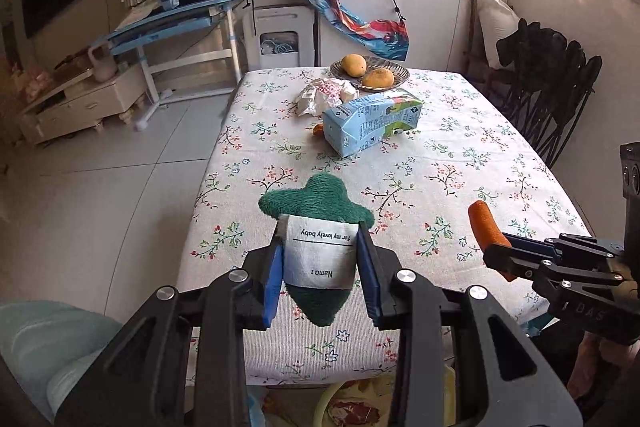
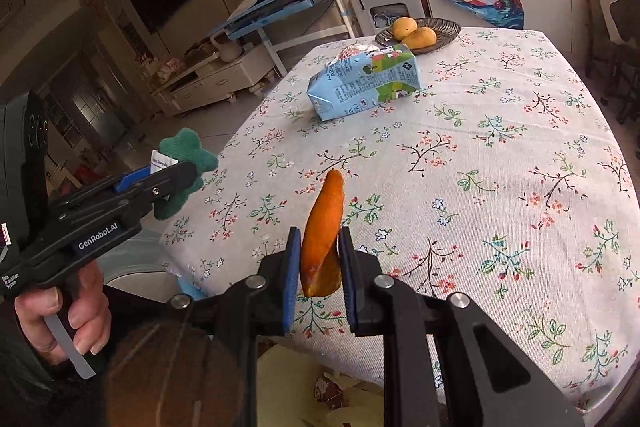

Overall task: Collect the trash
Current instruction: 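Carry the orange peel to the yellow bucket and open the right gripper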

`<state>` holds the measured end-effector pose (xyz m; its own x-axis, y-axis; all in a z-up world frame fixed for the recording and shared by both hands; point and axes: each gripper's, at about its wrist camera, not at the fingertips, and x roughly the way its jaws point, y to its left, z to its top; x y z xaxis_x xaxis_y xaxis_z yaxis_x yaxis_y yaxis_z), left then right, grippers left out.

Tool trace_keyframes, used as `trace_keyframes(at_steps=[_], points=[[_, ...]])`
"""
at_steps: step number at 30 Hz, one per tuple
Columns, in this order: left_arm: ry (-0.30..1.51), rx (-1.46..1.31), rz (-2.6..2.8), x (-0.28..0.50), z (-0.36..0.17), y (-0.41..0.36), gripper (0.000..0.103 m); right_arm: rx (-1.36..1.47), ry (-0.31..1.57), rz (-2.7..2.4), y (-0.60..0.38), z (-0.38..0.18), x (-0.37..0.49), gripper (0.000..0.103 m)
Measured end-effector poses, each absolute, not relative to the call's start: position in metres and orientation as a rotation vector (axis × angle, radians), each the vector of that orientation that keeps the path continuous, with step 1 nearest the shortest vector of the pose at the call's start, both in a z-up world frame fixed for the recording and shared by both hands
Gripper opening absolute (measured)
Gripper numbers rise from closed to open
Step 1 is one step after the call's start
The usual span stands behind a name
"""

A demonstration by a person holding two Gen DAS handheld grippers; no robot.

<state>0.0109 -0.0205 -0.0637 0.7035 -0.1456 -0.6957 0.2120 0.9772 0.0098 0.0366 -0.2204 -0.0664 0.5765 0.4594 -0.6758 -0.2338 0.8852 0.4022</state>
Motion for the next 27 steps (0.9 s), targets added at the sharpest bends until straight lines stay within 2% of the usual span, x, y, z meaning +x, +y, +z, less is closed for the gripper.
trace_keyframes(at_steps=[27], points=[[0.672, 0.09, -0.192, -0.043, -0.053, -0.018, 0.033, 0.315, 0.803, 0.437, -0.22, -0.058, -0.012, 0.02]])
